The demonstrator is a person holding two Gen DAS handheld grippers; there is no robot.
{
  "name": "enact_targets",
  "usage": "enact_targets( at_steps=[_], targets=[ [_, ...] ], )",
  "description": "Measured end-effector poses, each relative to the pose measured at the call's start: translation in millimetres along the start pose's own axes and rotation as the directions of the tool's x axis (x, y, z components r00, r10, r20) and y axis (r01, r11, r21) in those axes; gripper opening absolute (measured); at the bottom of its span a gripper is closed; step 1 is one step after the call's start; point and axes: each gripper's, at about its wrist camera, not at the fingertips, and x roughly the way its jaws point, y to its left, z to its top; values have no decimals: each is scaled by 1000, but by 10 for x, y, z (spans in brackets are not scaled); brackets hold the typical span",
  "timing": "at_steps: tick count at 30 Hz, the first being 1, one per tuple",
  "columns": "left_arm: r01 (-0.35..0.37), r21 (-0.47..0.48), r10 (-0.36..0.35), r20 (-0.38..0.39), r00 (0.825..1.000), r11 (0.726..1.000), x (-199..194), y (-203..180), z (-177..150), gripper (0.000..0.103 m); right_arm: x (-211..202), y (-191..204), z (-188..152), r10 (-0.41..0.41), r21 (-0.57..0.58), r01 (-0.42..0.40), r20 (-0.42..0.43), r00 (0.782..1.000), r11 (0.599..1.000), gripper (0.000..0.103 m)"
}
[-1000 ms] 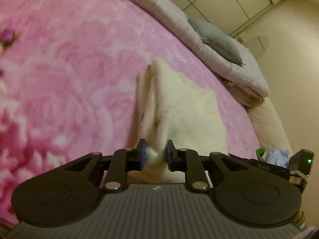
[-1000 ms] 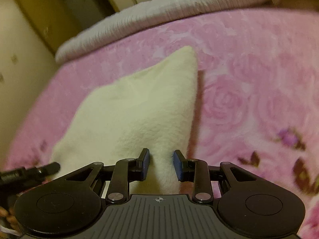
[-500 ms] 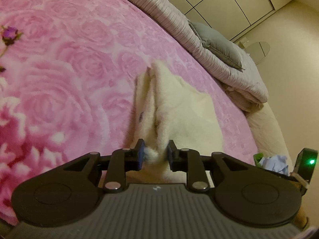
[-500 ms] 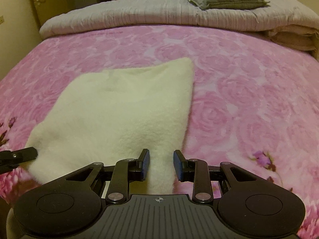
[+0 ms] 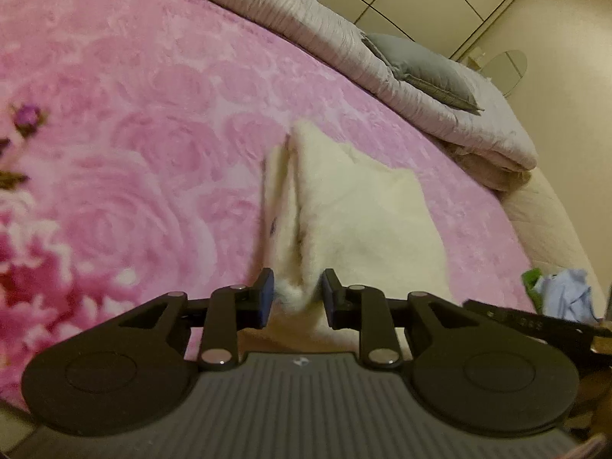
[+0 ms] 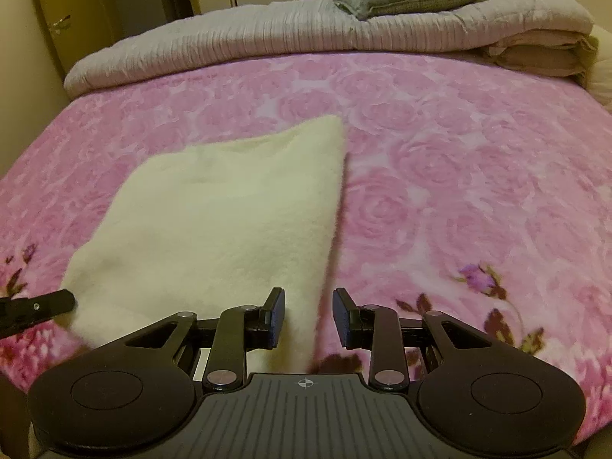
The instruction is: Fold clothes
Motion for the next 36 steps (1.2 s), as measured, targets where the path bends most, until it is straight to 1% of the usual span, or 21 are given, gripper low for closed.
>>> enact_targets(
  at_steps=[4,5,7,8,10,11,14,18,22,25,31,33,36],
  targets=[
    [-15,42,14,39,999,999,-128,-88,-34,19,-105,34,-119,13,-5,-13,-3,1000,1000,31],
    [-18,57,16,38,999,998,-129,-110,-47,18,-131,42,-149,17,-7,-17,-4,1000,1000,31],
    [-53,95,52,10,999,994,-24,-131,-80,18,-87,53,-213,19,-7,-19,-19,1000,1000,31],
    [-63,101,64,-3,998,993,30,-124,-93,19,-53,57,-241,19,-7,-19,-26,999,1000,31],
    [-65,84,67,-31,997,994,109,-99,-107,20,-41,67,-273,19,-5,-19,-24,1000,1000,31],
    [-70,84,73,-33,997,994,111,-111,-104,20,-66,71,-279,21,-6,-21,-20,1000,1000,31],
    [-102,127,106,-32,994,987,108,-193,-93,20,-114,62,-291,31,-11,-31,-14,999,999,31],
    [-150,172,159,-39,987,974,128,-305,-94,20,-14,50,-354,32,-11,-32,-30,999,999,31],
    [-177,203,188,-33,982,963,74,-391,-92,21,-56,14,-360,43,-3,-43,-23,999,999,31],
    [-186,217,198,-35,980,958,68,-420,-83,21,-64,-14,-363,48,0,-48,-23,999,999,31],
    [-183,223,198,-46,979,957,55,-434,-44,21,-89,-30,-319,49,-2,-49,-32,998,999,32],
    [-177,226,187,-24,982,958,-26,-434,14,21,-138,-49,-270,47,3,-46,-20,999,999,31],
    [-171,230,171,21,985,958,-125,-407,187,21,-193,-123,-137,39,10,-39,13,999,999,31]
  ],
)
